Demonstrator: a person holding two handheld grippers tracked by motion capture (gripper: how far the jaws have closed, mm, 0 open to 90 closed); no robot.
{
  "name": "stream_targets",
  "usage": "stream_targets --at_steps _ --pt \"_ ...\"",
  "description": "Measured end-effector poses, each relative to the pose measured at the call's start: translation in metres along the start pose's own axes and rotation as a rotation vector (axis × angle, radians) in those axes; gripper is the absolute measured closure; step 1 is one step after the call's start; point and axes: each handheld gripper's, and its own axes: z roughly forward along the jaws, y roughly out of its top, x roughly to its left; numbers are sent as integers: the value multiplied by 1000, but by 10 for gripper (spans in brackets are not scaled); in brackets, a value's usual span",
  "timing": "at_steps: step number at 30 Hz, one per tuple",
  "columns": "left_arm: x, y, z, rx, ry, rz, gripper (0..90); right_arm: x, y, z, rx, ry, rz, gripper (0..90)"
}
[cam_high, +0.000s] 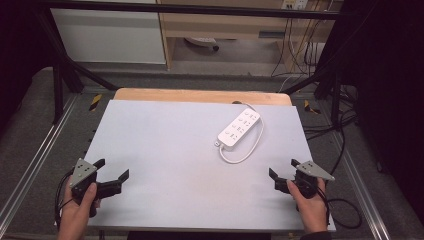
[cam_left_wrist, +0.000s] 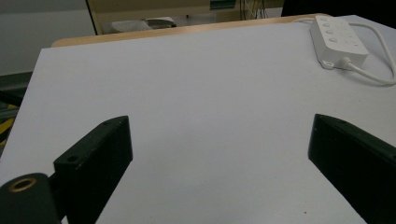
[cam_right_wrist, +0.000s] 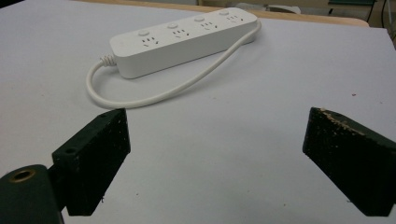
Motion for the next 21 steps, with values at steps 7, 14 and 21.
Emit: stream_targets --at_steps 7,14,21 --pt "0 0 0 -1 -1 2 63 1 1 -4 -27 -10 -14 85" --pt "0 0 -1 -2 0 4 63 0 2 -5 -36 -13 -12 86" --pt "0 0 0 -2 -1 5 63 0 3 -7 -32 -6 -11 70"
